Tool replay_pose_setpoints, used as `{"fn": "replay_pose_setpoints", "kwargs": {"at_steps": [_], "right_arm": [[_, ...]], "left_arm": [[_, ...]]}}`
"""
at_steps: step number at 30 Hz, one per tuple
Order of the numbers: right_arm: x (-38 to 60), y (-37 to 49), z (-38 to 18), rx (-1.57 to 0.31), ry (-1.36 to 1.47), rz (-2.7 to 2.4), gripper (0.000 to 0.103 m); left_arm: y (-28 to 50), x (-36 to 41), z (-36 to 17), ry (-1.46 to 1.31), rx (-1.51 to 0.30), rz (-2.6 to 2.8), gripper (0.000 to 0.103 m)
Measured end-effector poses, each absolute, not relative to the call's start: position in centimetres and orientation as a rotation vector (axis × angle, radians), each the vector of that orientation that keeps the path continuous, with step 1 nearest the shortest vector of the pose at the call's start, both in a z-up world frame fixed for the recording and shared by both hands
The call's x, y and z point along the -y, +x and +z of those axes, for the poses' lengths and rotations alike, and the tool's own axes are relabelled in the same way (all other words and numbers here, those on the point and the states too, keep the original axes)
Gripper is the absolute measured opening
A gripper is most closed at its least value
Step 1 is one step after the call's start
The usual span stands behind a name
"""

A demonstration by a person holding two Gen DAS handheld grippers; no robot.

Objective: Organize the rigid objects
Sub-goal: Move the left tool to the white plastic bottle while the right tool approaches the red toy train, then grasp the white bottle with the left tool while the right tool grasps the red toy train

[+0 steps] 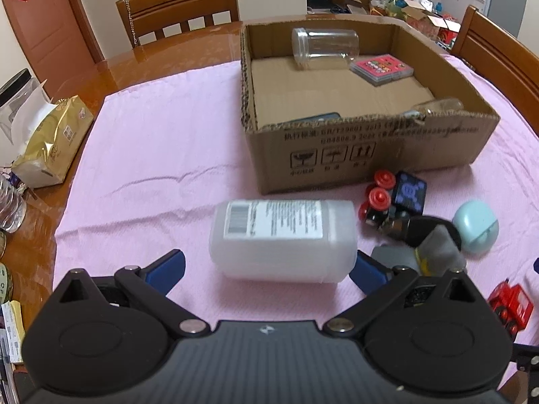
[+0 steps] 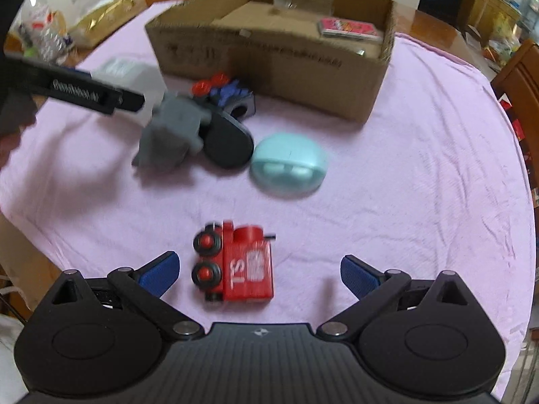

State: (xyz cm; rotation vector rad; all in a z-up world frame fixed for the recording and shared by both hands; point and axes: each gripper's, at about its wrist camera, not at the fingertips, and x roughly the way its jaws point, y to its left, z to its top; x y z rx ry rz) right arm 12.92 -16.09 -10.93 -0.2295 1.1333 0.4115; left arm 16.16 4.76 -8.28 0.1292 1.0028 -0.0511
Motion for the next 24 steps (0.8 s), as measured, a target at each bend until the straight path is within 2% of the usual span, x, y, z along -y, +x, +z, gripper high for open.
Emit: {"fn": "replay_pose_setpoints", "kwargs": {"at_steps": [5,24], "right_arm": [[15.8,12.6,-12.8,-1.154,-0.276,0.390,0.103],[16.5,11.2,-12.9,-1.060,-0.258,0.389,0.103]], "left_arm": [[15.8,-5.0,-9.1,0.131,-1.013,-0.064,0.102],[17.3,-4.8,-12.0,0.054,-0.993,-0.057,0.101]]}}
